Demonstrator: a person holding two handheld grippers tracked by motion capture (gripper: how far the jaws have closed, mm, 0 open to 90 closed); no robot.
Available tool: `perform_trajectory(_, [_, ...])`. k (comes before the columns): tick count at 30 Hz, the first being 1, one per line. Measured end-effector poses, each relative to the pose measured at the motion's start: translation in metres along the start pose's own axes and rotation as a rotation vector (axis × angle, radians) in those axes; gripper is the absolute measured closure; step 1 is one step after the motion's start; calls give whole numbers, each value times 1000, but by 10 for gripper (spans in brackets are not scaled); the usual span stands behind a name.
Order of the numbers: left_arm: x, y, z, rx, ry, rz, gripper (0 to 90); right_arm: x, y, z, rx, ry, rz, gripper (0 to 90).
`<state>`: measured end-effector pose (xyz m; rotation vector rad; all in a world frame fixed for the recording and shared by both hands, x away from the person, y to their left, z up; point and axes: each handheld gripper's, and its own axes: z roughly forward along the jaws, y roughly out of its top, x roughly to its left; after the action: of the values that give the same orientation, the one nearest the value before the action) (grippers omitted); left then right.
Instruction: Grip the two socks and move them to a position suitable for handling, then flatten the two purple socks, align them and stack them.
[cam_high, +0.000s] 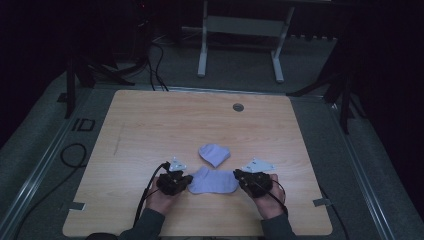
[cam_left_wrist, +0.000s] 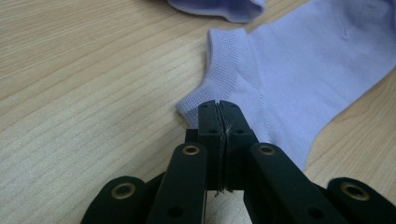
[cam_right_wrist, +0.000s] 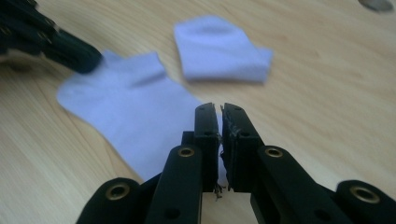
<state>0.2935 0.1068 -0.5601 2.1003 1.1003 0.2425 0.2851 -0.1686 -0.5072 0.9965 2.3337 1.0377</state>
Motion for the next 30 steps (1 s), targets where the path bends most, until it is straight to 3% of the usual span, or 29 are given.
perform_trajectory(8, [-1, 0, -2, 9, -6, 6, 852, -1, 30, 23, 13, 25, -46, 834])
perform_trajectory(13, [-1, 1, -6, -13, 1, 14, 786, -3, 41, 31, 20, 31, -57, 824])
perform_trajectory(18, [0, 1, -10, -36, 15, 12, 760, -7, 52, 38, 35, 39, -68, 812])
perform_trajectory(30, [6, 1, -11, -29, 63, -1, 746, -13, 76, 57, 76, 60, -68, 795])
